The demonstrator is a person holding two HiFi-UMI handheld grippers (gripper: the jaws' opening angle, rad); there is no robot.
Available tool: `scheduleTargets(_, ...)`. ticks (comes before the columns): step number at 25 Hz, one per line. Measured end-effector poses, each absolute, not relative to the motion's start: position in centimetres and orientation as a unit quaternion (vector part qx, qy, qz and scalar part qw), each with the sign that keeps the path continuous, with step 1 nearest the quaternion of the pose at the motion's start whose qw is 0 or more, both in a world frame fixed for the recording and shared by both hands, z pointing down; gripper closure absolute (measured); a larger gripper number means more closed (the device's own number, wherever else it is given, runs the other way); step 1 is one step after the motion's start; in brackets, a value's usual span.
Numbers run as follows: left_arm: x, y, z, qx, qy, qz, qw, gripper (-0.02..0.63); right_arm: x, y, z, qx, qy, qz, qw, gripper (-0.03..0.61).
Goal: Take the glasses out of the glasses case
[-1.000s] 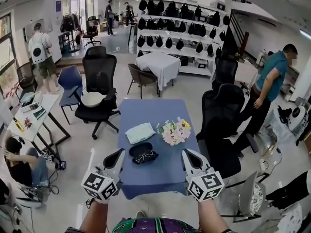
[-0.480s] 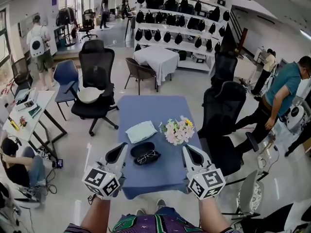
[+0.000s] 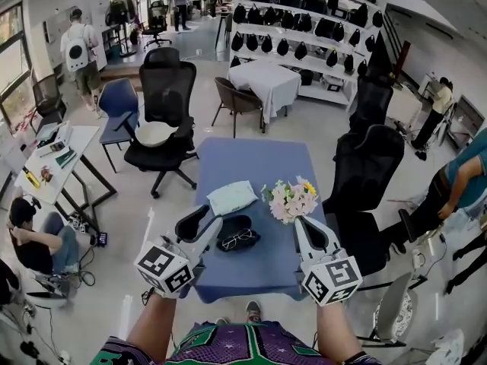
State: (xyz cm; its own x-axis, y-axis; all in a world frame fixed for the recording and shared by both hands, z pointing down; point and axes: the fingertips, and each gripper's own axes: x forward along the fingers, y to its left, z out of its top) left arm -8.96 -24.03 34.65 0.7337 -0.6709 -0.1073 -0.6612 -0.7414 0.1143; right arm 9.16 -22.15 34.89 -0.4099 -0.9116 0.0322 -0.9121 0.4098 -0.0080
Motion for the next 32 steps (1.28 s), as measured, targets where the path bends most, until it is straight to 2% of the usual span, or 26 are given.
scheduleTargets(32,-1.7,-31.0,62.2,0.907,-0.301,0.295,0.004,0.471,11.8,-26.3,44.2,0.512,-0.850,0.076,0.101,0.577)
